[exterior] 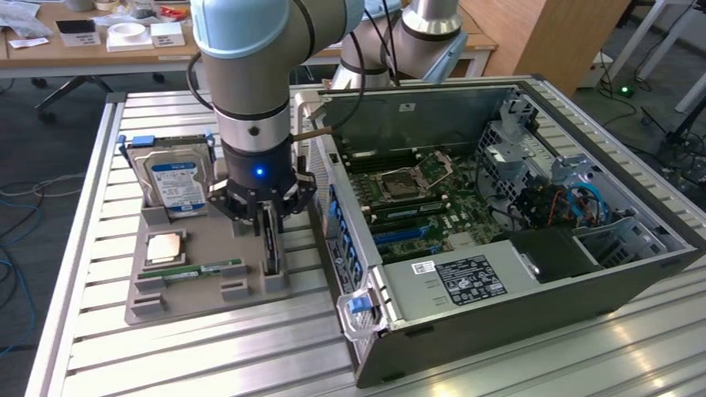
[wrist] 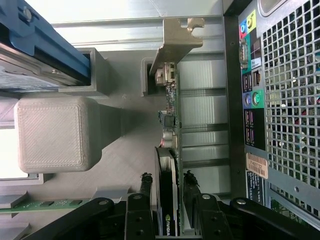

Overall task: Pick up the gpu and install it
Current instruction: 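Pick up the gpu and move the gpu toward the slot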

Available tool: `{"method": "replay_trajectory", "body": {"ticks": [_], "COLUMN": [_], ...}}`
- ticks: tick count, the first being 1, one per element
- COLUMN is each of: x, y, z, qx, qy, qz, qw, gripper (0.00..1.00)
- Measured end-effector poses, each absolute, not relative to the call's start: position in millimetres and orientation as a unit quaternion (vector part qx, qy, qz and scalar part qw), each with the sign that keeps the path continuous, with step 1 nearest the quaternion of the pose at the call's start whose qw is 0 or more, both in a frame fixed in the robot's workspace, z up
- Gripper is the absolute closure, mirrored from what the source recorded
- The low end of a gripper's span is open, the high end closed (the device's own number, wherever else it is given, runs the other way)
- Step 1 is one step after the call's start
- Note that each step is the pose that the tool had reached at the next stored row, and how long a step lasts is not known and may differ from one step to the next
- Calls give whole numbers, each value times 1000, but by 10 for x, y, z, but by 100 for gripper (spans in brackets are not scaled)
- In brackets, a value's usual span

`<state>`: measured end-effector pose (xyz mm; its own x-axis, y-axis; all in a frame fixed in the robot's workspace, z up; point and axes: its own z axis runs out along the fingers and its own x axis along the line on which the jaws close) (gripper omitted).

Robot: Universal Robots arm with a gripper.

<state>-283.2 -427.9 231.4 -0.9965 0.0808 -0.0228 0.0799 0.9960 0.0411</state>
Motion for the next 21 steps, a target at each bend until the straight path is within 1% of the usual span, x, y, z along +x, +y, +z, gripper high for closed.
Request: {"method": "replay_trajectory", "body": {"ticks": [9,11,13,21], "x": [-2832,-2832,-2832,-2832], "y": [-4279,-4279,-4279,-4279], "z": [2314,2314,2314,2314], "qx": [40,40,40,40], "qy": [999,999,999,999], "qz": [20,20,20,20], "qw": [12,12,12,12], "gripper": [61,62,74,74]}}
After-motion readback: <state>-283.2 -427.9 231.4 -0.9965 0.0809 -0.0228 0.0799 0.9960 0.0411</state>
